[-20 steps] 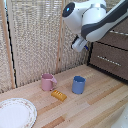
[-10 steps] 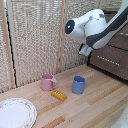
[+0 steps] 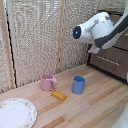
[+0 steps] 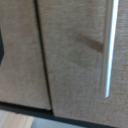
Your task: Kindly get your arm to the topmost drawer handle. Get a good grip on it, then softly pull to open it.
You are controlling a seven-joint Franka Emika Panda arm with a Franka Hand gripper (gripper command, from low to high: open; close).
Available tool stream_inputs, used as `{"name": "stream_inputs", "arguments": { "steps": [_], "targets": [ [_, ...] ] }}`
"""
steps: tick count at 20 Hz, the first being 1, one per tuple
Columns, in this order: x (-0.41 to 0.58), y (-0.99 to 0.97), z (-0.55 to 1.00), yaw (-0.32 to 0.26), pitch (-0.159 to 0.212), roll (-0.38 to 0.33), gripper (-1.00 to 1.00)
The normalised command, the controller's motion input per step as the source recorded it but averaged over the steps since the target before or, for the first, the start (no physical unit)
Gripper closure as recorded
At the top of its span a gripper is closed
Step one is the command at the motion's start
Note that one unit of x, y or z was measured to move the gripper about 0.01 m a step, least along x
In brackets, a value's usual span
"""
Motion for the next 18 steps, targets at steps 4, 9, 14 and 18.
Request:
{"name": "stream_inputs", "arguments": {
  "steps": [4, 9, 14, 18],
  "targets": [
    [0.194, -0.75, 0.62, 0.002, 0.006, 0.005, -1.00],
    [0.121, -0.75, 0.33, 0.026, 0.084, 0.086, -1.00],
    [0.019, -0.54, -0.01, 0.140, 0.171, 0.015, 1.00],
    [-0.009, -0.21, -0.10, 0.272, 0.134, -0.028, 1.00]
  ]
}}
